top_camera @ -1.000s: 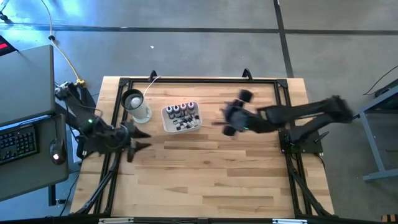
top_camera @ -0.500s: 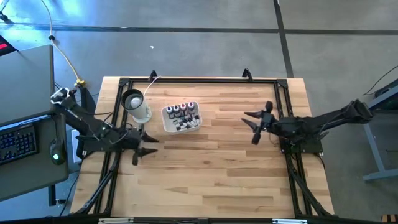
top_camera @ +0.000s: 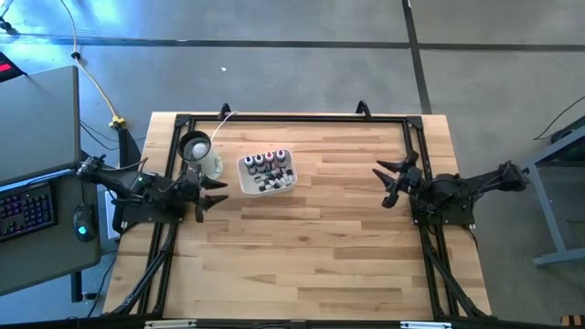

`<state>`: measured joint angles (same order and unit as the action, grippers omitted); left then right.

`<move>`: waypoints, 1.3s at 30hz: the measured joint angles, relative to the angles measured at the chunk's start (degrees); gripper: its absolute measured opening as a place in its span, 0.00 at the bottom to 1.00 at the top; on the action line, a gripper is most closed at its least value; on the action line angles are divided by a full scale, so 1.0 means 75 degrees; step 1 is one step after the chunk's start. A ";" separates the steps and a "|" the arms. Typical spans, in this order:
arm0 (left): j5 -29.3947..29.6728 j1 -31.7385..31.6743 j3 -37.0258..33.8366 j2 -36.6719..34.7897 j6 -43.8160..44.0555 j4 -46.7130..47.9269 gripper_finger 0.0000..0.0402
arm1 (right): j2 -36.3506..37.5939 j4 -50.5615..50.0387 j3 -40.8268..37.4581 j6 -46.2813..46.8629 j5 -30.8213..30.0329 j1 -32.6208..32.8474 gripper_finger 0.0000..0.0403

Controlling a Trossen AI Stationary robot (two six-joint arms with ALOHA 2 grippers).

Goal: Pick & Place food coloring
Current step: Return to Home Position

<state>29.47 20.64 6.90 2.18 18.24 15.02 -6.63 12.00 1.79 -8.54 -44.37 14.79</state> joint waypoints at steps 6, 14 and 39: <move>0.0085 -0.0052 -0.0023 -0.0208 -0.0026 0.0226 0.49 | 0.0747 -0.0439 -0.0161 -0.0124 0.1052 -0.0002 0.33; -0.0095 -0.0052 -0.0288 -0.0179 -0.1056 -0.0953 0.49 | 0.0752 -0.0650 -0.0164 0.0339 0.2304 -0.0003 0.33; -0.0399 -0.0052 -0.0367 -0.0161 -0.1402 -0.1199 0.49 | 0.0737 -0.0707 -0.0167 0.0338 0.2047 -0.0003 0.33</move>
<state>26.48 20.25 4.14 0.97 7.73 6.02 -1.10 6.70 0.54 -6.01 -29.02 14.76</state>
